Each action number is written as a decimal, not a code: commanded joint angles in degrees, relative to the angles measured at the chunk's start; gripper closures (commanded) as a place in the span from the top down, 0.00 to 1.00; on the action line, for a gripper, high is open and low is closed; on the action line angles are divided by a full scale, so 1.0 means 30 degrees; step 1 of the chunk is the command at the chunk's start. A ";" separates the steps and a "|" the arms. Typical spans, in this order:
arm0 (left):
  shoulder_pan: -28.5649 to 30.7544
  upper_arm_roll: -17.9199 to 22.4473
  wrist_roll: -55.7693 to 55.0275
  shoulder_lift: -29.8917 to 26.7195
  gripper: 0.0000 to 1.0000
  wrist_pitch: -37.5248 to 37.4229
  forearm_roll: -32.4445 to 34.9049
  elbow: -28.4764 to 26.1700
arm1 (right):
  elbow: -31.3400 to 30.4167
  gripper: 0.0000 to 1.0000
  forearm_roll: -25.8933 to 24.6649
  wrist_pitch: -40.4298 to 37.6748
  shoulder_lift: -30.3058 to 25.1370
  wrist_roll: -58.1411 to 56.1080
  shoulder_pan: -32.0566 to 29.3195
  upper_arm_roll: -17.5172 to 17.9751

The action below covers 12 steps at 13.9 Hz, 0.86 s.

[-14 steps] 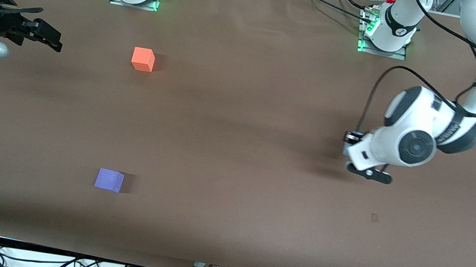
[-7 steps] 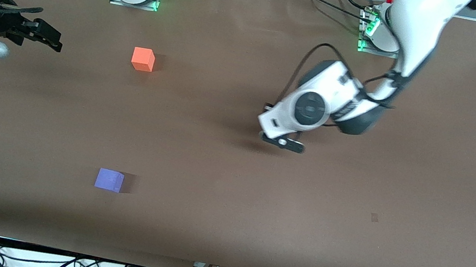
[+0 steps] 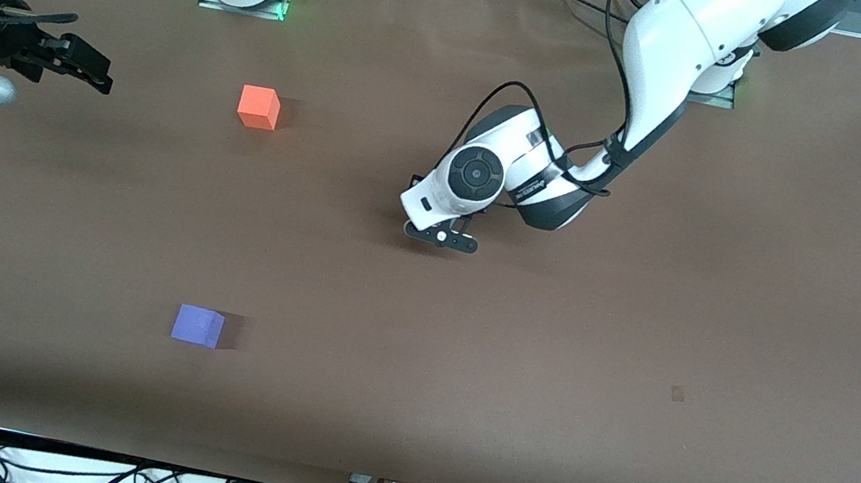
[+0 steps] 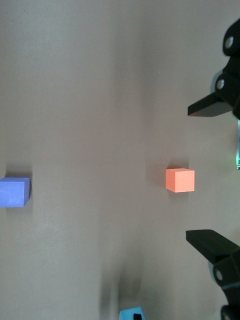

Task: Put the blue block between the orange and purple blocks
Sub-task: 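Carry the light blue cube with the left gripper toward the table middle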

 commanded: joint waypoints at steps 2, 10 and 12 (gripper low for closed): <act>-0.0731 0.0218 -0.0193 0.0908 0.00 0.1260 -0.0023 0.0793 | 0.0271 1.00 0.0329 -0.0259 -0.0020 -0.0113 -0.0173 0.0047; -0.0385 0.0307 -0.1533 0.0064 1.00 0.0857 0.0768 0.0589 | 0.0271 1.00 0.0329 -0.0259 0.0009 -0.0113 -0.0144 0.0047; -0.0179 0.0277 -0.2824 -0.1076 1.00 -0.0893 0.0768 0.0647 | 0.0271 1.00 0.0329 -0.0259 0.0009 -0.0113 -0.0173 0.0047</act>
